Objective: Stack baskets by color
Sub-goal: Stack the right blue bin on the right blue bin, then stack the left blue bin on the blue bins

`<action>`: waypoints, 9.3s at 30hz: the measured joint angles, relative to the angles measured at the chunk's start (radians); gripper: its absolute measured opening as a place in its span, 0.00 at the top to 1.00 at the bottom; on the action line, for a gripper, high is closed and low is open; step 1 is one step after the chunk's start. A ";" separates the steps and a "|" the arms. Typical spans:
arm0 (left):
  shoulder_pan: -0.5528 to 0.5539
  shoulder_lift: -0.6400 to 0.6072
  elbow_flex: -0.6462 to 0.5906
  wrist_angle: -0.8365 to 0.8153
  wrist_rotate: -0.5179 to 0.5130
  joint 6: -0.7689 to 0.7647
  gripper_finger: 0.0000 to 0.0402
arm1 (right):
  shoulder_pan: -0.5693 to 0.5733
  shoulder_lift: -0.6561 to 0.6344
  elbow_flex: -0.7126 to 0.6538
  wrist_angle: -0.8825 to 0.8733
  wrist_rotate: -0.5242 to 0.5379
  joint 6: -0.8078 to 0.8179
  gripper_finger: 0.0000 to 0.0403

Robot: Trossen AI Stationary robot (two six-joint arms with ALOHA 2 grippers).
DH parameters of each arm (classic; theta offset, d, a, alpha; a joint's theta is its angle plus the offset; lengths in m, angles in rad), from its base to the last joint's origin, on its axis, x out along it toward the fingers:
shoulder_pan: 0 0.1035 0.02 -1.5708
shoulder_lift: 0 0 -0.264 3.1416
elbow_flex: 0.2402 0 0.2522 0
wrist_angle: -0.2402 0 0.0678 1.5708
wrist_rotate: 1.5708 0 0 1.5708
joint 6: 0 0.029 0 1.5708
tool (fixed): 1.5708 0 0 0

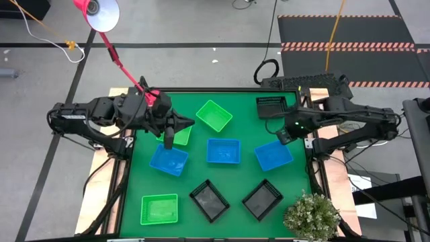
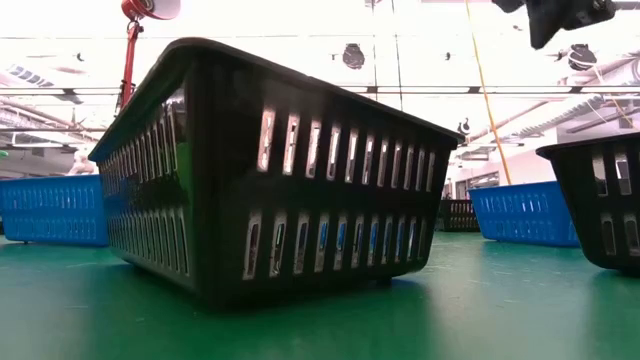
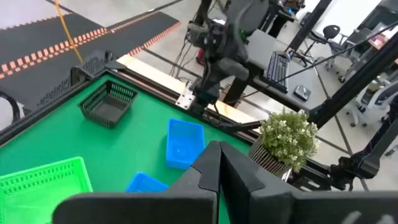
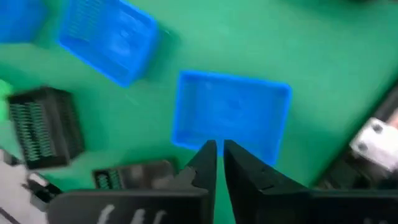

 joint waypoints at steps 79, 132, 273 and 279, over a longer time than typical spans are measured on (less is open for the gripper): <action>-0.007 -0.001 -0.001 -0.041 0.012 0.026 0.98 | -0.183 0.006 -0.349 0.286 -0.156 0.084 0.99; -0.007 -0.001 -0.001 -0.040 0.011 0.022 0.98 | -0.035 0.344 0.044 0.665 0.007 0.251 0.99; -0.195 -0.093 -0.552 -0.439 0.203 -1.023 0.80 | 0.096 0.120 -0.505 1.153 -0.018 0.044 0.61; -0.131 -0.172 -0.705 -0.444 0.246 -1.032 0.74 | 0.149 0.114 -0.505 1.152 -0.017 0.069 0.61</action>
